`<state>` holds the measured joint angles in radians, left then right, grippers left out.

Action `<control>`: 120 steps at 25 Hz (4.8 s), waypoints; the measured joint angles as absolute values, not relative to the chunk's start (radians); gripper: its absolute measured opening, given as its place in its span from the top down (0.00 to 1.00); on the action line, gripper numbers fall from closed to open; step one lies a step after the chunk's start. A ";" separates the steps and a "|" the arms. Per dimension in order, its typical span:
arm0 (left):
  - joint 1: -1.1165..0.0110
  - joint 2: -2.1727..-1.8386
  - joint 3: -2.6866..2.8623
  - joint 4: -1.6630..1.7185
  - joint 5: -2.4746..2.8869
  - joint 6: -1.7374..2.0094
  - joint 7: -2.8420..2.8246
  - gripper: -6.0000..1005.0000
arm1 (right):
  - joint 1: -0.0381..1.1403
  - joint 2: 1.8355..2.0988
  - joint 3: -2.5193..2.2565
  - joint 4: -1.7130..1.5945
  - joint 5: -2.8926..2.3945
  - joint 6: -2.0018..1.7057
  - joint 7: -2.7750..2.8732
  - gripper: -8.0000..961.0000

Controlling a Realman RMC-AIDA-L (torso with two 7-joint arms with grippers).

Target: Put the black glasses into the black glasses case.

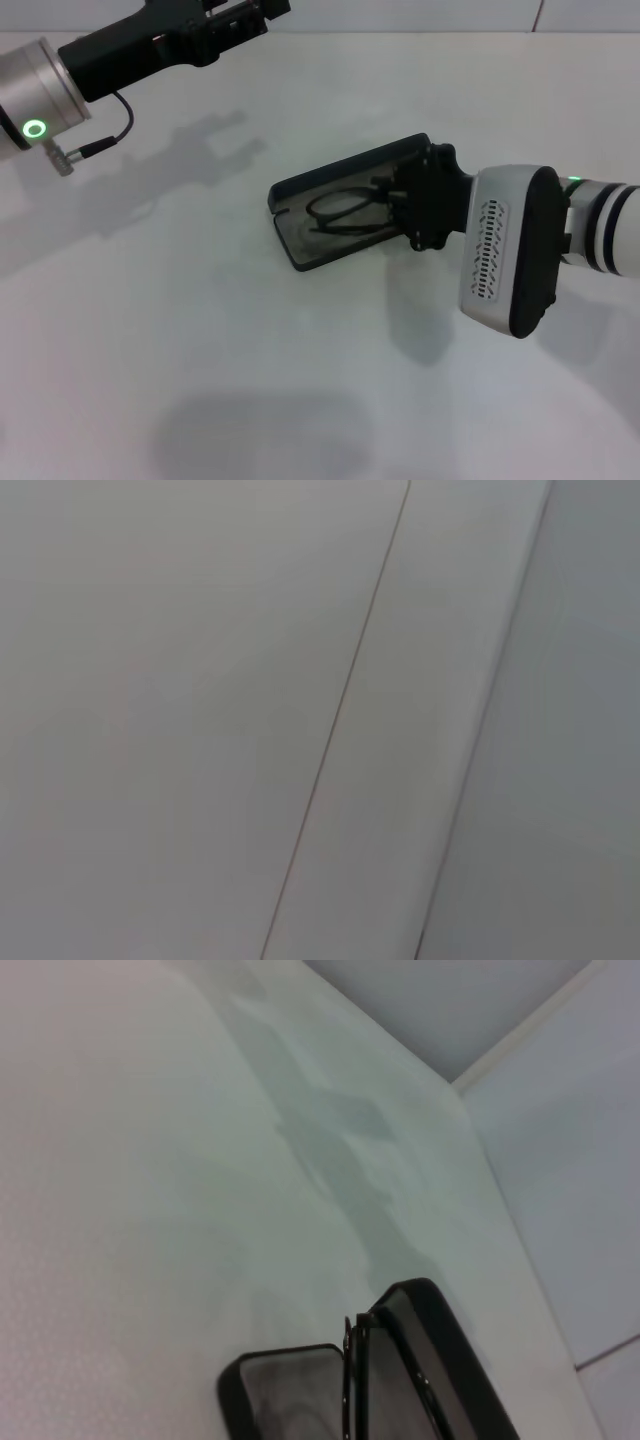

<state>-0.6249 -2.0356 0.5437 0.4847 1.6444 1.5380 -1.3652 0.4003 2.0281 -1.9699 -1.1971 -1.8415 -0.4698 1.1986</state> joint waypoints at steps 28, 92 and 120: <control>-0.629 -2.052 0.553 0.482 1.646 1.537 -1.363 0.32 | 0.412 2.029 -2.118 -1.139 -1.835 -0.211 1.194 0.80; -0.546 -2.063 1.229 0.500 1.377 1.437 -1.068 0.32 | 0.422 2.006 -1.100 -0.654 -1.376 -1.485 1.194 0.29; -0.247 -1.973 1.048 0.563 1.386 1.876 -0.807 0.31 | 0.555 2.028 -1.412 -0.404 -1.127 -1.612 0.801 0.08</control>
